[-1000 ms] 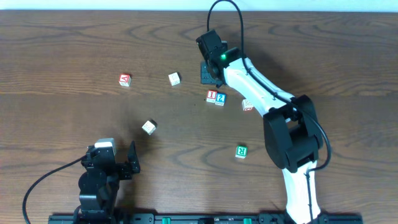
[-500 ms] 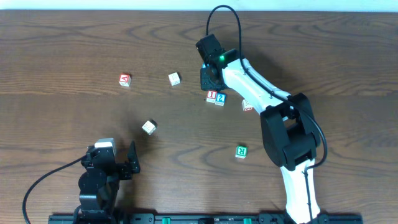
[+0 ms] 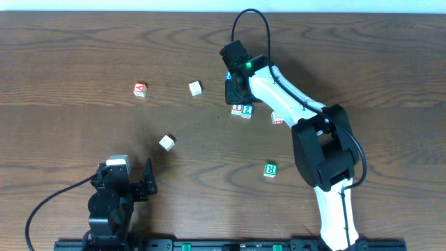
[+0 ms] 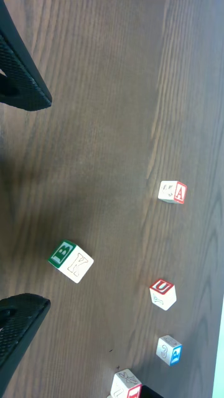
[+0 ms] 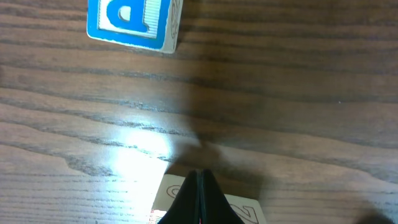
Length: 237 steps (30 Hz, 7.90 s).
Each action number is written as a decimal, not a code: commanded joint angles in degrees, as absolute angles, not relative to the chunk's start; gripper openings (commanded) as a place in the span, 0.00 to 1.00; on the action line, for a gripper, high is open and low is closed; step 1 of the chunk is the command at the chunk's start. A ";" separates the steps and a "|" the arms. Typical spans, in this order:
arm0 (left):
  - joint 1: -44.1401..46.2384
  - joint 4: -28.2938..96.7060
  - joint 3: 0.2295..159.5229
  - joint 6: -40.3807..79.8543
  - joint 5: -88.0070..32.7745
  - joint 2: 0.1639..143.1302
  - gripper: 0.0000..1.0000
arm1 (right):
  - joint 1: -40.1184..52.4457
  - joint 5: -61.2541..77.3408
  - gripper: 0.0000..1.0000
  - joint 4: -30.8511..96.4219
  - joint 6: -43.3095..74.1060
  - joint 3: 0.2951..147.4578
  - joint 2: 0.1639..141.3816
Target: Spell out Ai2
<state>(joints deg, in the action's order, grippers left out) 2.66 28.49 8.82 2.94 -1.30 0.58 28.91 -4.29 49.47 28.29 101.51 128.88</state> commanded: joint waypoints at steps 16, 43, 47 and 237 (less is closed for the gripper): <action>2.37 28.51 7.92 2.74 -1.48 0.23 0.95 | 29.26 -4.23 0.02 47.83 29.30 101.08 129.67; 2.37 28.49 7.92 2.74 -1.48 0.23 0.95 | 25.87 -11.16 0.01 66.78 19.64 121.99 116.57; 2.37 28.51 7.92 2.74 -1.48 0.23 0.95 | 25.96 -11.18 0.02 68.79 19.64 121.49 108.95; -2.98 51.24 104.77 67.75 -8.73 126.08 0.96 | 26.33 -5.96 0.99 63.51 24.80 59.55 44.25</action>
<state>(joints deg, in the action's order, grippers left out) -2.74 50.33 103.11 68.58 -8.67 123.98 26.06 -5.93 63.42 24.38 59.70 44.23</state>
